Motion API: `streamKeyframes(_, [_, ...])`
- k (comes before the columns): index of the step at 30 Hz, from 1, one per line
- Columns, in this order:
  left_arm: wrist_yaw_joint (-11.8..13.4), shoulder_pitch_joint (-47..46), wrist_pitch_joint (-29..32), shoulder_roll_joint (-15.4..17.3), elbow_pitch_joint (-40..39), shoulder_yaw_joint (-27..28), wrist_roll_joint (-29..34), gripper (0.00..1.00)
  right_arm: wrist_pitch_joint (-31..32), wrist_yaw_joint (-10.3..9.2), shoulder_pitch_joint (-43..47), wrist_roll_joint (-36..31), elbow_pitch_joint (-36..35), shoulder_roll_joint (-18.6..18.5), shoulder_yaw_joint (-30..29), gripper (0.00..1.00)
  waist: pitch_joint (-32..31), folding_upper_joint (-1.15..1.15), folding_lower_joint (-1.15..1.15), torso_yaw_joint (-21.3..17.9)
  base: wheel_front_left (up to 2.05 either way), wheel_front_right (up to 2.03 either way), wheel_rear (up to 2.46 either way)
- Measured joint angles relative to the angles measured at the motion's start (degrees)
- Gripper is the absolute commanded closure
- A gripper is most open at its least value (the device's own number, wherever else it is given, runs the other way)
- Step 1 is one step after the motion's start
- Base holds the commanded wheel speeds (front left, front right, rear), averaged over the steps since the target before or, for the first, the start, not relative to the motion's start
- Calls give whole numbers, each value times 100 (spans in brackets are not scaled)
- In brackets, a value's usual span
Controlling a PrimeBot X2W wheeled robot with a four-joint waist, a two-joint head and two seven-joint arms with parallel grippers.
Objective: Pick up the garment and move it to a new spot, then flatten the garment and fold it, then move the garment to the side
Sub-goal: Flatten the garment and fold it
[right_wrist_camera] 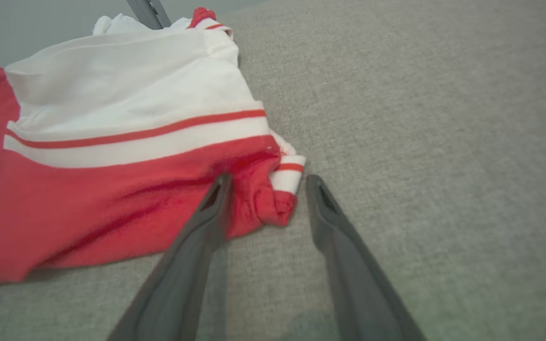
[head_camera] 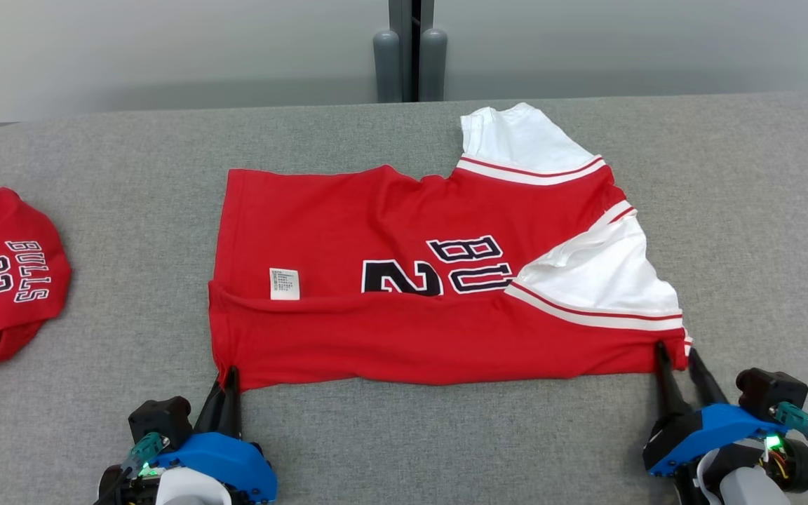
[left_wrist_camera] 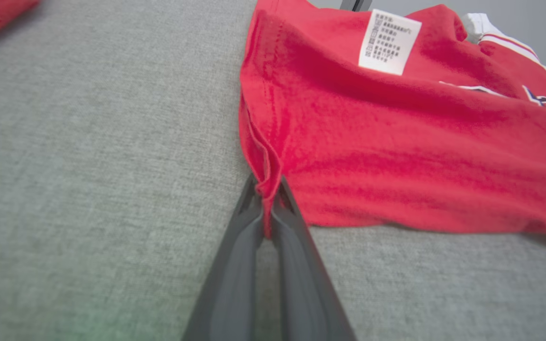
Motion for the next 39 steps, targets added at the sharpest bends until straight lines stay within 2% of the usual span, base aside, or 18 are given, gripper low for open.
streamKeyframes(4, [-29,28,20,-16,-79,44,-1,100,11,3,-45,12,-49,11,-26,100,-13,1,1,18,0,0,0])
streamKeyframes(10, [-29,269,48,-7,-258,183,-22,100,37,4,166,143,-578,-73,-156,100,-279,2,1,54,0,0,0])
streamKeyframes(24, [9,1427,55,-19,-345,316,-71,100,53,9,1628,858,-784,-352,276,100,-1265,1,-1,-10,0,0,0])
streamKeyframes(25, [9,1480,56,-19,-354,302,-127,100,53,10,1707,898,-773,-356,291,97,-1279,1,-1,-25,0,0,0])
streamKeyframes(26, [4,1513,62,-19,-386,275,-191,60,53,9,1744,931,-740,-359,301,17,-1285,1,-1,-33,0,0,0])
streamKeyframes(27, [-1,1529,62,-19,-455,235,-243,0,53,9,1765,929,-721,-381,333,0,-1276,1,-1,-35,0,0,0])
streamKeyframes(32, [5,1496,62,26,-664,223,-193,0,51,2,1689,860,-929,-481,301,0,-1100,1,0,-34,0,0,0])
streamKeyframes(36, [-8,1116,69,127,-865,177,-105,0,49,2,1361,805,-1203,-512,148,0,-893,1,1,-31,0,0,0])
streamKeyframes(39, [-58,629,450,336,-1054,90,-63,0,48,2,1039,747,-1291,-526,167,0,-709,2,1,-32,0,0,0])
